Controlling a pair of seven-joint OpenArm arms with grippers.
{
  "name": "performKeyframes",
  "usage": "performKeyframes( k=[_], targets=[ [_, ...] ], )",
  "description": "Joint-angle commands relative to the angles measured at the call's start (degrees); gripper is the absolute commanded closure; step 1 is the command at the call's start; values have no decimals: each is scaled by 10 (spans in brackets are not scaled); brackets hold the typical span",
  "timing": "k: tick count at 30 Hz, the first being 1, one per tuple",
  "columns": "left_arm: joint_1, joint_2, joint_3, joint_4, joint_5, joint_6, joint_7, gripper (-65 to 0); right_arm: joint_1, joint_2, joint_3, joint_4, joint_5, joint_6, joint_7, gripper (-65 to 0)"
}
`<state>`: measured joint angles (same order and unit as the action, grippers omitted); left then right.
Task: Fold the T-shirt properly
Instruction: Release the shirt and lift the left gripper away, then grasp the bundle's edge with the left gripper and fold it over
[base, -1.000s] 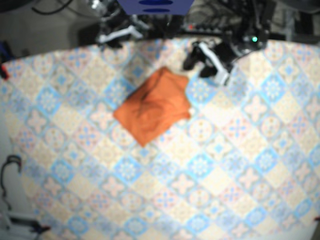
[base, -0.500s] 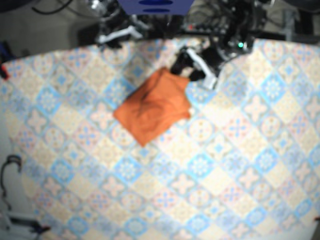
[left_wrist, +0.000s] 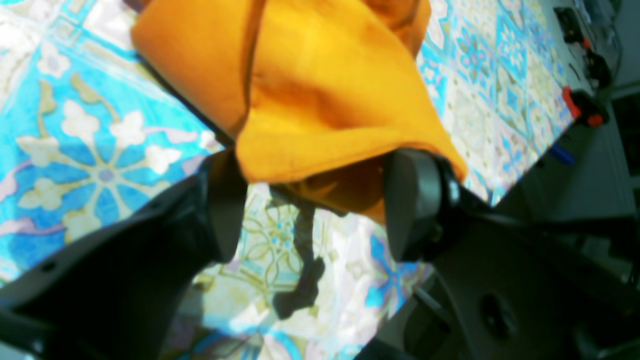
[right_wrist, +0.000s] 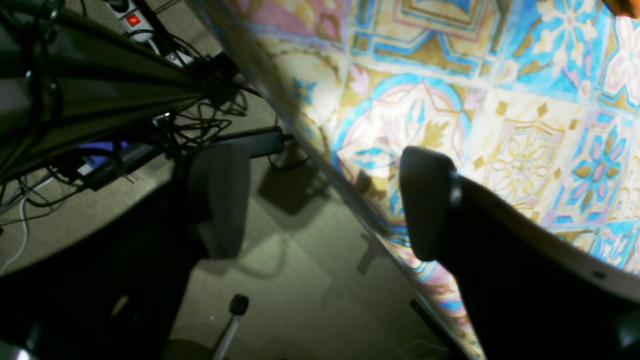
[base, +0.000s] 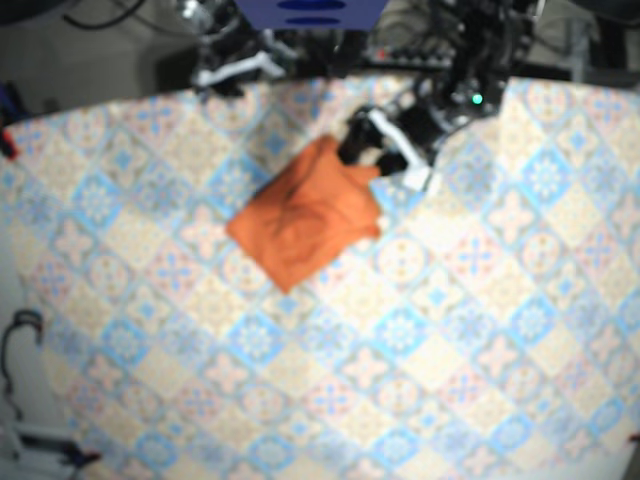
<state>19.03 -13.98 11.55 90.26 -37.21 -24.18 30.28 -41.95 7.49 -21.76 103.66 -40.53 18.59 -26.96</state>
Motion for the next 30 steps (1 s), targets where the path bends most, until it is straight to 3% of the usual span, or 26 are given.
performKeyframes(
  k=[1, 5, 12, 14, 21, 30],
  targets=[
    [-9, 2, 1, 11, -8, -9, -11, -381, -6, 0, -1, 7, -1, -4, 7, -449],
    [-21, 4, 3, 11, -8, -9, -10, -235, -5, 1, -1, -3, -1, -4, 7, -449],
    [-32, 4, 3, 11, -7, -8, -9, -82, -5, 1, -1, -13, -1, -4, 7, -449],
    [-33, 4, 3, 11, -7, -7, -9, -7, -4, 1, -1, -13, -1, -4, 7, -449],
    [-53, 4, 25, 10, -7, -7, 4, 0, -4, 1, -1, -13, -1, -4, 7, -449],
    [-117, 3, 117, 10, -7, -7, 6, 0, -4, 0, -1, -13, -1, -4, 7, -449]
  ],
)
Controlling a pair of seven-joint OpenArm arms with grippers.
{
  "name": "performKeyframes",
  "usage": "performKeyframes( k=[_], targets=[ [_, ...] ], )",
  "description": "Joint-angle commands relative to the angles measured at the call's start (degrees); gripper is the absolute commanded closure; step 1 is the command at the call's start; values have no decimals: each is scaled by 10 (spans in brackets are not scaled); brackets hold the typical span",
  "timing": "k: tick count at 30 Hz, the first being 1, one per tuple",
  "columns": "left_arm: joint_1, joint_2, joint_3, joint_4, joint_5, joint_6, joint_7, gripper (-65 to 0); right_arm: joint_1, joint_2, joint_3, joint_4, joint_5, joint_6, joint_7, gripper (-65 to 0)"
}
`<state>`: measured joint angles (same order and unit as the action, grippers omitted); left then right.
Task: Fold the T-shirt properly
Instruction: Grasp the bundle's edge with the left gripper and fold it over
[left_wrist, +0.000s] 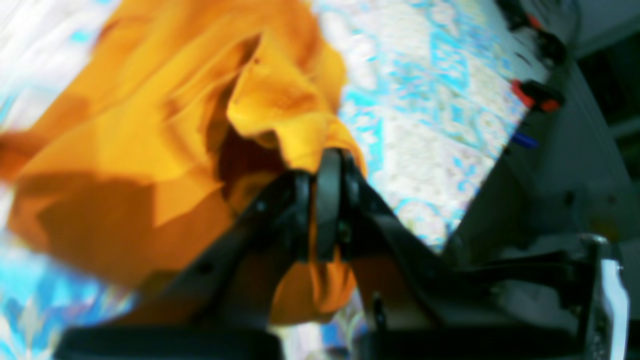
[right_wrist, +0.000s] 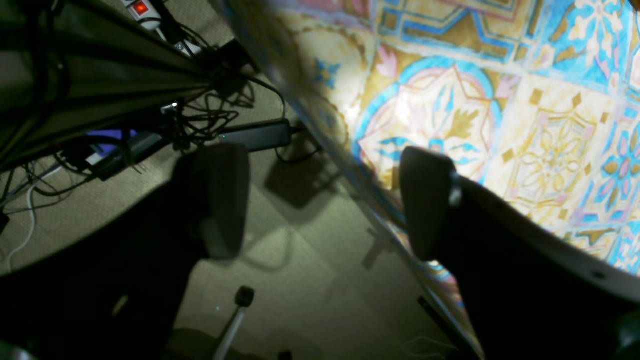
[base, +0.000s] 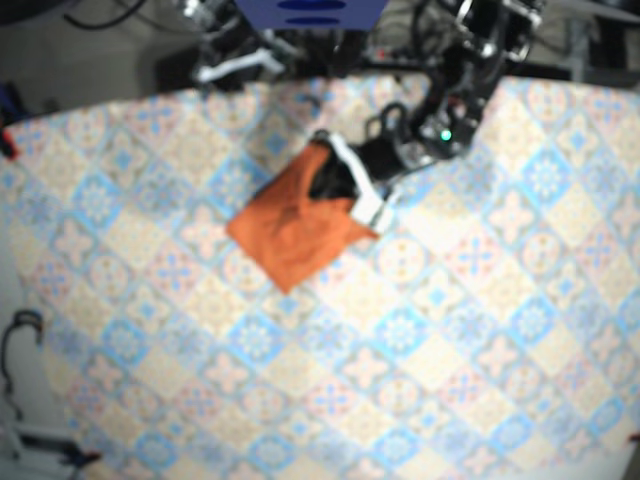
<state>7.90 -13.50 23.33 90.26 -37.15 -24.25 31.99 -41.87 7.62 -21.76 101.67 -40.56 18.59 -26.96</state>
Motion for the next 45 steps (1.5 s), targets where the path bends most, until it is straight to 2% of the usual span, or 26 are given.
performKeyframes(
  k=[1, 14, 22, 27, 28, 37, 41, 45],
  targets=[
    [-13, -2, 11, 10, -8, -7, -11, 0, -5, -1, -1, 7, -1, -4, 7, -449],
    [-71, -1, 139, 8, -8, -8, -11, 0, -6, -3, -1, 7, -1, -4, 7, -449],
    [-72, -2, 150, 7, -6, -8, -11, 0, -7, -4, -2, 7, -1, -4, 7, -449],
    [-71, -2, 150, -12, -6, -8, -11, -8, -7, -15, -2, 7, -1, -4, 7, -449],
    [-71, -2, 150, -20, -7, -8, -11, -39, -7, -16, -3, 7, -1, -4, 7, -449],
    [-72, -14, 147, -28, -8, -8, -12, -485, -7, -16, -21, 7, -1, -4, 4, -449],
    [-72, -28, 144, -10, -8, -8, -13, -578, -7, -16, -18, 7, -1, -4, 3, -449],
    [-62, -57, 126, 36, -9, -8, -14, -584, -4, -16, -13, 8, -1, -4, 3, -449]
  ],
)
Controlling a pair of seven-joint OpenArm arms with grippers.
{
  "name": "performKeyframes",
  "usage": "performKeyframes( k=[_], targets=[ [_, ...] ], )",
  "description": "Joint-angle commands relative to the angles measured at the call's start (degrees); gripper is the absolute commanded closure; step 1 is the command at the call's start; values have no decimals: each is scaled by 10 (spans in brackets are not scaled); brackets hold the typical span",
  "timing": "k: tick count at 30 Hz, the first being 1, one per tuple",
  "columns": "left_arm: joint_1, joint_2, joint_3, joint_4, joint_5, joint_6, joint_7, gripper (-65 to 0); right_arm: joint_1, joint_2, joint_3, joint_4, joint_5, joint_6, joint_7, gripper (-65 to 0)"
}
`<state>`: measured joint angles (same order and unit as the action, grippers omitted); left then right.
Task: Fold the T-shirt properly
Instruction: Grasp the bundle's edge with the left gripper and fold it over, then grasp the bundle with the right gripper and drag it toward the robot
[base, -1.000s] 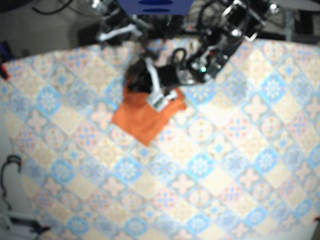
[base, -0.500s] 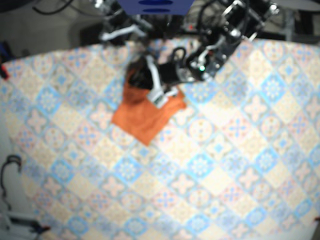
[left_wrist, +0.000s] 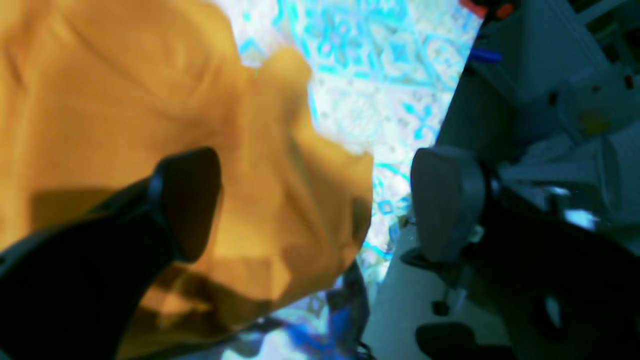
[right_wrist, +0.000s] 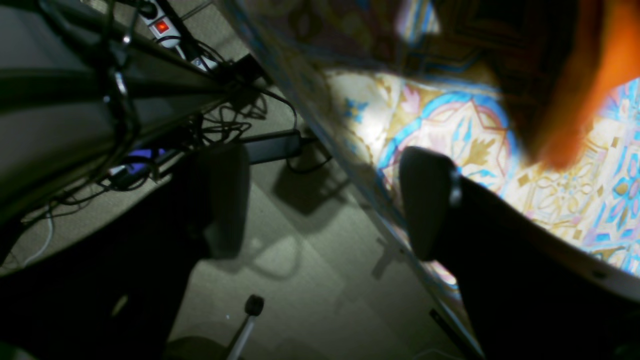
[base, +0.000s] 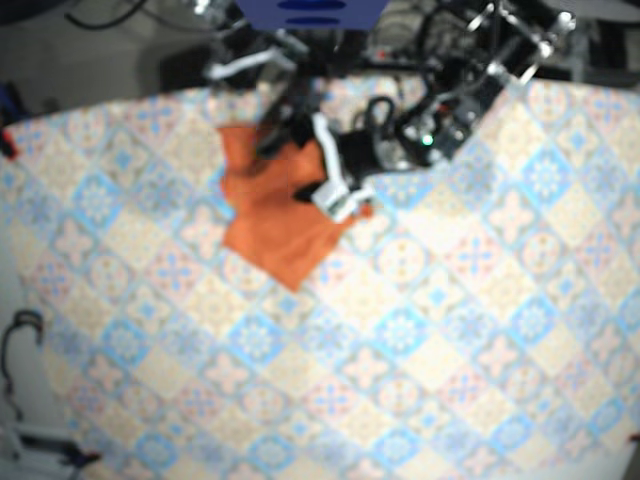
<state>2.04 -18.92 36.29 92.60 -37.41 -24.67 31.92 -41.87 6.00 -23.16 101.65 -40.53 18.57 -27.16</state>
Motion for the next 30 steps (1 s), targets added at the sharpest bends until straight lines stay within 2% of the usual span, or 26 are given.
performKeyframes(
  k=[1, 5, 9, 13, 19, 23, 30],
  targets=[
    [9, -9, -16, 26, -6, -4, -13, -584, -2, 0, 9, 8, -1, -4, 5, -449],
    [64, -26, -97, 73, -6, -3, -11, -584, 27, 0, 27, 8, -1, -4, 5, -449],
    [136, -28, -210, 94, -5, -3, -11, -579, 62, 0, 26, 8, 0, -4, 4, -449],
    [180, -26, -290, 92, -4, -3, -11, -529, 88, -1, 24, 8, 11, -4, 4, -449],
    [220, -35, -320, 91, -2, -3, -7, -397, 111, -1, 23, 10, 60, -4, 4, -449],
    [223, -36, -320, 91, -2, -3, 37, -311, 120, -1, 5, 13, 59, -4, 3, -449],
    [202, -33, -320, 89, -1, -2, 95, -230, 158, -1, -48, 13, 58, -4, -19, -449]
  ],
)
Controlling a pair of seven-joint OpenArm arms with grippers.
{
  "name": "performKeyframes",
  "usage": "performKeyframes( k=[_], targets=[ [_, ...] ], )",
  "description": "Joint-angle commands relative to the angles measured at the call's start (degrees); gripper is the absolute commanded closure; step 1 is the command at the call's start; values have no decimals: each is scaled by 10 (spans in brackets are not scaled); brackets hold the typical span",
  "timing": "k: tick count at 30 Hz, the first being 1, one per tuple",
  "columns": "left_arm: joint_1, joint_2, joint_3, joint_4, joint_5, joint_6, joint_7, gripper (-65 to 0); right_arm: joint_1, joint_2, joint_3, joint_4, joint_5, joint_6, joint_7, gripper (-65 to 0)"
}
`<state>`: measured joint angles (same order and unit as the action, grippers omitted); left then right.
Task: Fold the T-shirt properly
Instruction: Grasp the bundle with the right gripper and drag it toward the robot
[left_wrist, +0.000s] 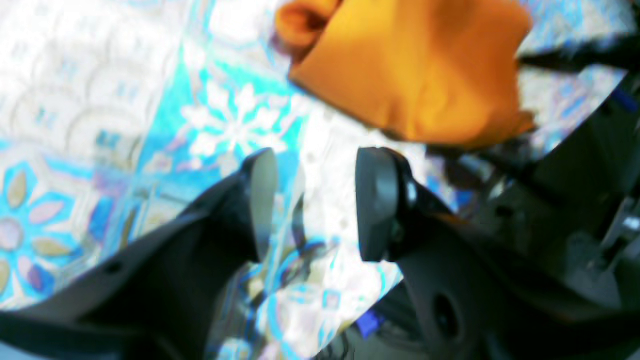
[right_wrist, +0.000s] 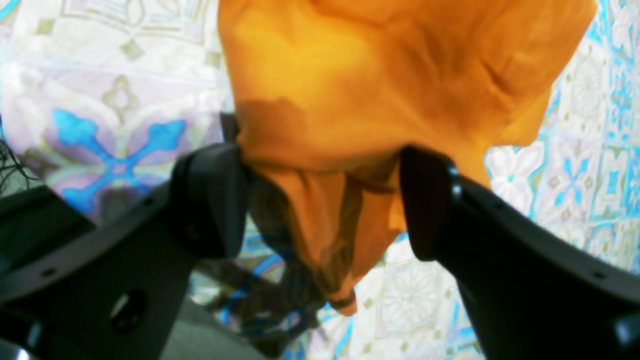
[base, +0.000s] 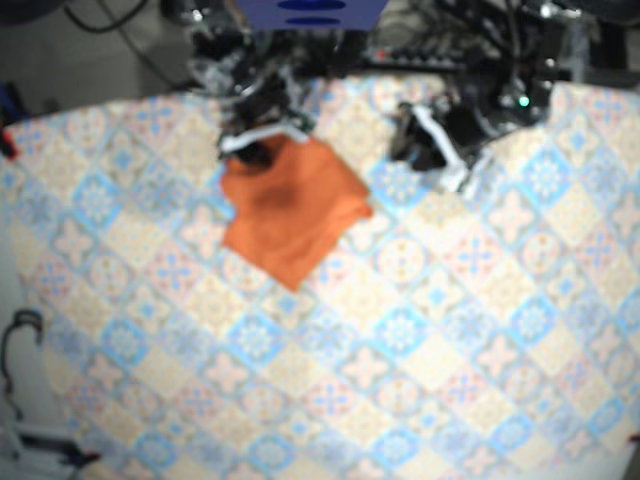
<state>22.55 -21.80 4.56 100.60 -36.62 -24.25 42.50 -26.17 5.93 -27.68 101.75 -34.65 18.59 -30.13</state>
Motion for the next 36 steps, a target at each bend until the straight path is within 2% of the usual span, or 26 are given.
performKeyframes(
  k=[1, 7, 16, 24, 31, 36],
  targets=[
    [-9, -4, -1, 8, -9, -6, -1, -228, 7, 0, -7, 11, -1, -4, 9, -449],
    [-28, -4, -2, -3, -9, -6, 49, -228, 45, 1, -10, 8, -1, -4, -20, -449],
    [-23, -6, -3, -3, -9, -6, 53, -228, 71, 0, -12, -5, -1, -4, -27, -449],
    [-22, -7, -2, -3, -8, -6, 54, -228, 85, -4, -60, -62, -3, -4, -16, -449],
    [-9, -7, 1, -3, -8, -6, 54, -227, 85, -7, -77, -90, -100, -4, -5, -449],
    [-8, -6, 3, -27, -8, -6, 54, -227, 85, -7, -71, -99, -110, -4, 17, -449]
  ],
)
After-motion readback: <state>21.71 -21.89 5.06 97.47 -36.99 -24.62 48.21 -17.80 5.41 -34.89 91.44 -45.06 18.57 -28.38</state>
